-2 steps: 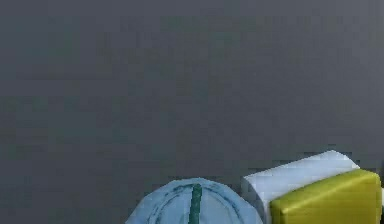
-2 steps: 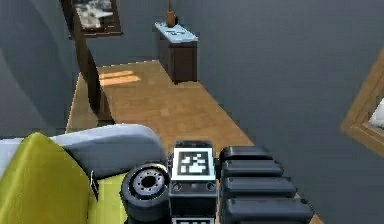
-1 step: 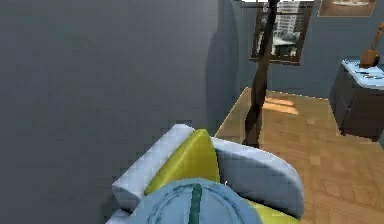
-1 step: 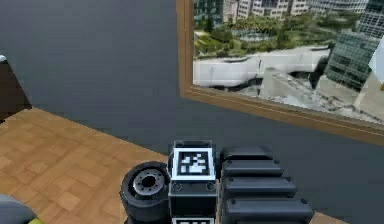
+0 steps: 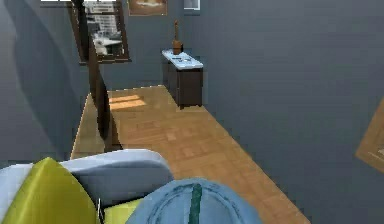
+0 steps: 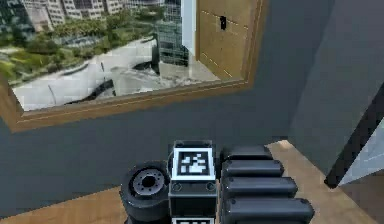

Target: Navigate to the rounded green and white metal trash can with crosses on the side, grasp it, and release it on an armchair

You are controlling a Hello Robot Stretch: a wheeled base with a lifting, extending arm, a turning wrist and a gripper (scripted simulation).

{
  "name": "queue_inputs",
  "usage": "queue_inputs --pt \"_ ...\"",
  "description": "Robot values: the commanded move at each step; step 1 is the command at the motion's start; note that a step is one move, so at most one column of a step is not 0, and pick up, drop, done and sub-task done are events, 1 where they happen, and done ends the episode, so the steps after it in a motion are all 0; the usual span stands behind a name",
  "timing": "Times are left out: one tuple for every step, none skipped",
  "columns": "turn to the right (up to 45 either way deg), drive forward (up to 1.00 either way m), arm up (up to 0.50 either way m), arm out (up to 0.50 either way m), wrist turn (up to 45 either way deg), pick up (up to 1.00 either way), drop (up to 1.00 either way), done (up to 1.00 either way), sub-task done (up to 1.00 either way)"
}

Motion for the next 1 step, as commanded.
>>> queue_inputs --pt "45.0 0.0 0.0 0.0 0.0 0.0 0.0 0.0 0.0"
